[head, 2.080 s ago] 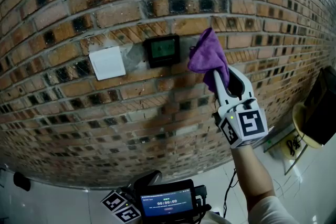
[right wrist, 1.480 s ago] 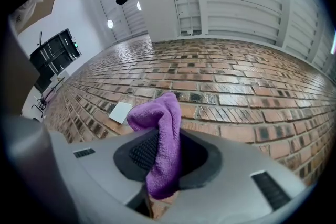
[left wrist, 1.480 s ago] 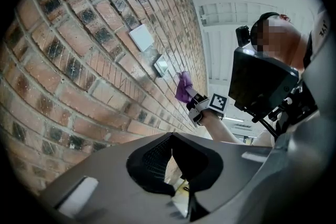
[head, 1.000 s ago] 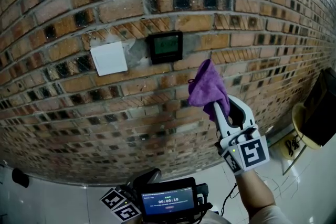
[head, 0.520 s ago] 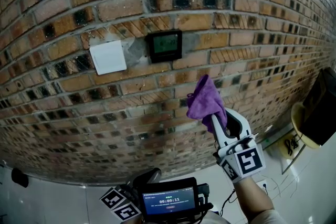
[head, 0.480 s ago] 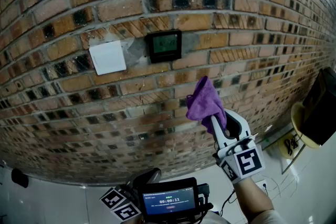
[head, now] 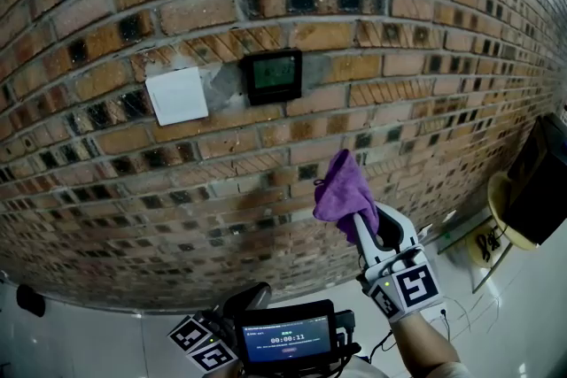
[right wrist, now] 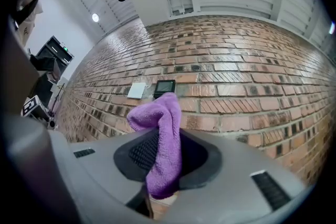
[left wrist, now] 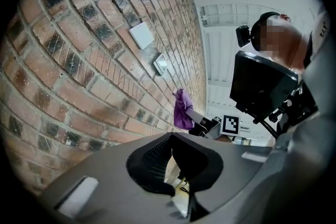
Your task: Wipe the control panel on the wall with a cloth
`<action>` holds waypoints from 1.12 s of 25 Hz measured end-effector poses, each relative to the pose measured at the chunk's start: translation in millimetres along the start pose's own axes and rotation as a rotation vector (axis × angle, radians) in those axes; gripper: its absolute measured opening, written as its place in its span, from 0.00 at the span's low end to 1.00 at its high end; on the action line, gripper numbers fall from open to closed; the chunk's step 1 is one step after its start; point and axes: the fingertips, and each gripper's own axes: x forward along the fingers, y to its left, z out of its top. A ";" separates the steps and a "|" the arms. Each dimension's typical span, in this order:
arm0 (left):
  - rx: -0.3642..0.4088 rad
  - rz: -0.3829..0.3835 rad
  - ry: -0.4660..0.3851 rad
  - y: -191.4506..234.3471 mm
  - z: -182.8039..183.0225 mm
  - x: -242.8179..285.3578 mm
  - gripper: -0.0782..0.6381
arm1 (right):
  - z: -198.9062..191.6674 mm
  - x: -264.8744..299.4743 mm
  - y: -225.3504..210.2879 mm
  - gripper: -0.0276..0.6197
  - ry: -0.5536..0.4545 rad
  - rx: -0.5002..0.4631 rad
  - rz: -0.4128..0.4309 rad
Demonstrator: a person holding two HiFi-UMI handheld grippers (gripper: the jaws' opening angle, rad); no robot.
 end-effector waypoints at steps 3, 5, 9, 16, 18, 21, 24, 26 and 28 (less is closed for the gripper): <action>0.001 0.002 -0.001 0.5 0.4 0.0 0.09 | -10.5 -4.8 3.5 0.20 0.027 0.010 0.009; 0.000 0.004 0.000 0.7 0.2 0.1 0.09 | -15.6 -6.4 7.5 0.20 0.041 0.014 0.019; 0.000 0.005 0.002 0.9 -0.8 -0.3 0.09 | -26.2 -9.7 13.8 0.20 0.072 0.024 0.031; 0.001 0.009 0.005 0.1 -0.1 -2.0 0.09 | -36.5 -14.9 25.3 0.20 0.109 0.039 0.062; 0.002 0.011 0.006 0.4 0.2 -2.4 0.09 | -39.0 -16.5 30.7 0.20 0.119 0.039 0.079; -0.002 0.016 0.011 0.0 -0.2 -4.5 0.09 | -46.1 -22.4 38.1 0.20 0.163 0.040 0.097; -0.008 0.019 0.012 -1.8 -0.1 -6.3 0.09 | -49.9 -27.5 44.0 0.20 0.177 0.037 0.115; -0.002 0.017 0.010 -0.7 2.2 -5.3 0.09 | -52.8 -27.3 45.9 0.20 0.179 0.034 0.125; 0.013 0.011 0.007 1.3 7.4 -2.8 0.09 | -54.9 -25.2 44.9 0.20 0.178 0.030 0.126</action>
